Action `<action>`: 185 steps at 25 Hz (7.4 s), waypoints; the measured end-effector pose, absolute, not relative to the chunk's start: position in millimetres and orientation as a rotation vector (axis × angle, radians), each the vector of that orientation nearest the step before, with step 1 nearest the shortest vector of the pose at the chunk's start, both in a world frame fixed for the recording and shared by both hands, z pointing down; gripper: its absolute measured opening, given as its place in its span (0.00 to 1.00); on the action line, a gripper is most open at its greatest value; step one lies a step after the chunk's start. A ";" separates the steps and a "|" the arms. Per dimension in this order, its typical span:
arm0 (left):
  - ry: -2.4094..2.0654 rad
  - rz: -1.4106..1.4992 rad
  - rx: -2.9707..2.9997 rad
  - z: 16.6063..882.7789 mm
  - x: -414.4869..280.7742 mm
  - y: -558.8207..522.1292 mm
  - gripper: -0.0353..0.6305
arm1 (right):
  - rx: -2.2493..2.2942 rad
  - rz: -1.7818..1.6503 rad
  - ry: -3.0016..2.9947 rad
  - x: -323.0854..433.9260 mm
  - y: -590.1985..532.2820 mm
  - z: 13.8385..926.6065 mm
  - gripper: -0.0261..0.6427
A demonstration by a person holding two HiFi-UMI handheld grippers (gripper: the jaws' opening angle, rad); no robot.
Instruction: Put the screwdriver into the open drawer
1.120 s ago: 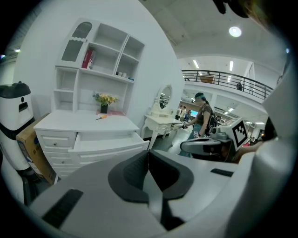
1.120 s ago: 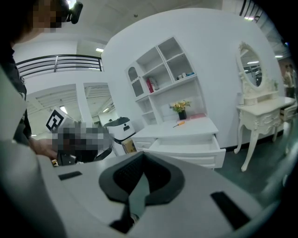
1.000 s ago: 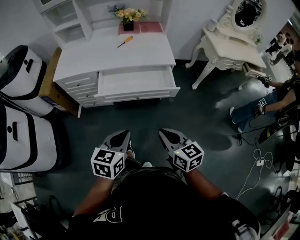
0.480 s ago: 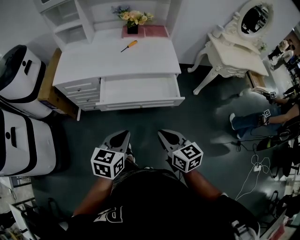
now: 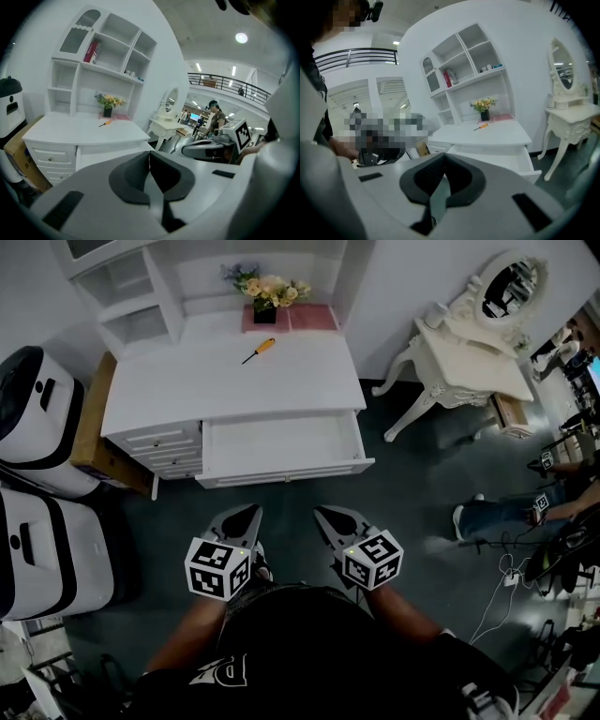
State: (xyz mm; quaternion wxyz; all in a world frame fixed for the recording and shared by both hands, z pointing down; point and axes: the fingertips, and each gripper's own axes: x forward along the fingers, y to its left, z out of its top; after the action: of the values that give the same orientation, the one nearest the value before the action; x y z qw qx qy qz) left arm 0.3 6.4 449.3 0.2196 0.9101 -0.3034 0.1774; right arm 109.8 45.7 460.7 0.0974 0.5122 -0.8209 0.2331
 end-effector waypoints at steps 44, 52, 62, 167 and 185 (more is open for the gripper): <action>-0.763 0.502 2.505 467.9 -54.2 -162.5 0.08 | 1.574 0.656 -2.363 62.9 -125.8 462.0 0.05; -0.822 0.515 2.482 466.4 -44.6 -194.9 0.08 | 1.525 0.553 -2.366 87.2 -172.7 454.6 0.05; -0.922 0.577 2.414 479.3 -31.5 -228.0 0.08 | 1.406 0.501 -2.347 127.7 -250.0 470.2 0.06; -1.320 0.593 2.023 532.9 -70.3 -255.7 0.08 | 0.086 -0.678 -1.419 140.9 -562.7 669.4 0.15; -1.292 0.531 2.130 506.0 -90.2 -252.9 0.08 | 0.374 -0.546 -1.532 146.4 -498.7 611.2 0.15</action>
State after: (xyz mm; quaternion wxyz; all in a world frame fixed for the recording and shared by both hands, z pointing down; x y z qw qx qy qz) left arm -90.2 -252.9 506.0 0.2926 0.7996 -0.4850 0.1993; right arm 146.4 -498.7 611.2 0.6715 0.1660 -0.6802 -0.2426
